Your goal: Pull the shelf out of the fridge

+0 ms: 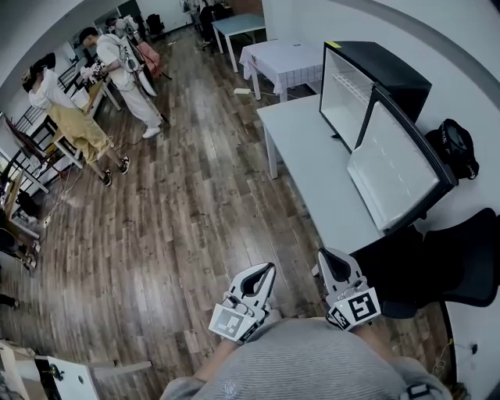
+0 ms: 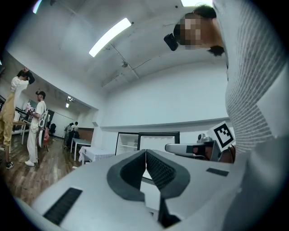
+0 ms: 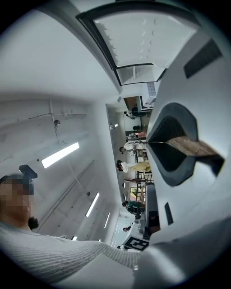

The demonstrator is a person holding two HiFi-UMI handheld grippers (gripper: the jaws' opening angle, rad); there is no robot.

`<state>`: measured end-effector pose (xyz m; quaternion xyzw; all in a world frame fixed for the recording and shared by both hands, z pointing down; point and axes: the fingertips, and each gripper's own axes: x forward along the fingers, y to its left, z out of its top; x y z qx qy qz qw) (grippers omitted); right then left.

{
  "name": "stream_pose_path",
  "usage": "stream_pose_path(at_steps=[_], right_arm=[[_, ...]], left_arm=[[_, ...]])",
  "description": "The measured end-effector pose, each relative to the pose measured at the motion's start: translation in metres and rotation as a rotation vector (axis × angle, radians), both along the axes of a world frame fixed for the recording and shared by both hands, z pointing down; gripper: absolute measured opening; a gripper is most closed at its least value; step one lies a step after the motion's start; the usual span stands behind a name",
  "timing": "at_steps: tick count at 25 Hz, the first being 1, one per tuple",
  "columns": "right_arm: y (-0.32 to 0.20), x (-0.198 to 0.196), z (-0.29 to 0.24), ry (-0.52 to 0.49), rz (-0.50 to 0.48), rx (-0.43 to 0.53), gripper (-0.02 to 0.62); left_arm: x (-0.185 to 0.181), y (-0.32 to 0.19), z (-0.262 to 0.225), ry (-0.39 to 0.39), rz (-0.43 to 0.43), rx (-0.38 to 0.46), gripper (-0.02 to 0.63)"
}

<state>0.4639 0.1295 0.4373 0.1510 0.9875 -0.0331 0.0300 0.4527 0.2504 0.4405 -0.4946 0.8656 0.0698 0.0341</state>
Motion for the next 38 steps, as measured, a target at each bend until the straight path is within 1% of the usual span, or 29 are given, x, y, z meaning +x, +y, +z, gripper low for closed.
stream_pose_path(at_steps=[5, 8, 12, 15, 18, 23, 27, 31, 34, 36, 38], right_arm=[[0.020, -0.059, -0.011, -0.021, 0.053, 0.002, 0.013], [0.029, -0.091, -0.011, -0.025, 0.083, 0.006, 0.013], [0.039, -0.134, -0.008, -0.023, 0.123, 0.002, 0.013], [0.036, -0.160, -0.006, -0.014, 0.146, 0.001, 0.014], [0.022, -0.182, -0.003, -0.003, 0.181, 0.002, 0.014], [-0.013, -0.222, 0.007, 0.003, 0.248, 0.010, 0.013], [-0.043, -0.282, 0.017, -0.019, 0.294, 0.025, 0.014], [-0.069, -0.340, 0.012, -0.028, 0.315, 0.004, 0.014], [-0.093, -0.375, 0.005, -0.030, 0.347, 0.016, 0.014], [-0.108, -0.396, 0.003, -0.022, 0.364, 0.024, 0.014], [-0.124, -0.412, 0.005, -0.010, 0.381, 0.019, 0.014]], left_arm=[[-0.061, 0.020, -0.015, -0.020, 0.042, 0.019, 0.011], [-0.095, 0.031, -0.014, -0.029, 0.070, 0.008, 0.011], [-0.141, 0.044, -0.018, -0.029, 0.092, 0.032, 0.011], [-0.174, 0.045, -0.015, -0.020, 0.096, 0.036, 0.011], [-0.202, 0.036, -0.010, -0.011, 0.108, 0.031, 0.011], [-0.251, 0.009, -0.007, -0.018, 0.160, 0.023, 0.011], [-0.311, -0.014, -0.002, -0.036, 0.181, 0.006, 0.011], [-0.372, -0.033, 0.000, -0.024, 0.201, -0.006, 0.011], [-0.411, -0.051, -0.002, -0.023, 0.257, -0.010, 0.011], [-0.440, -0.064, -0.005, -0.026, 0.275, -0.031, 0.011], [-0.467, -0.077, -0.007, -0.027, 0.287, -0.030, 0.011]])
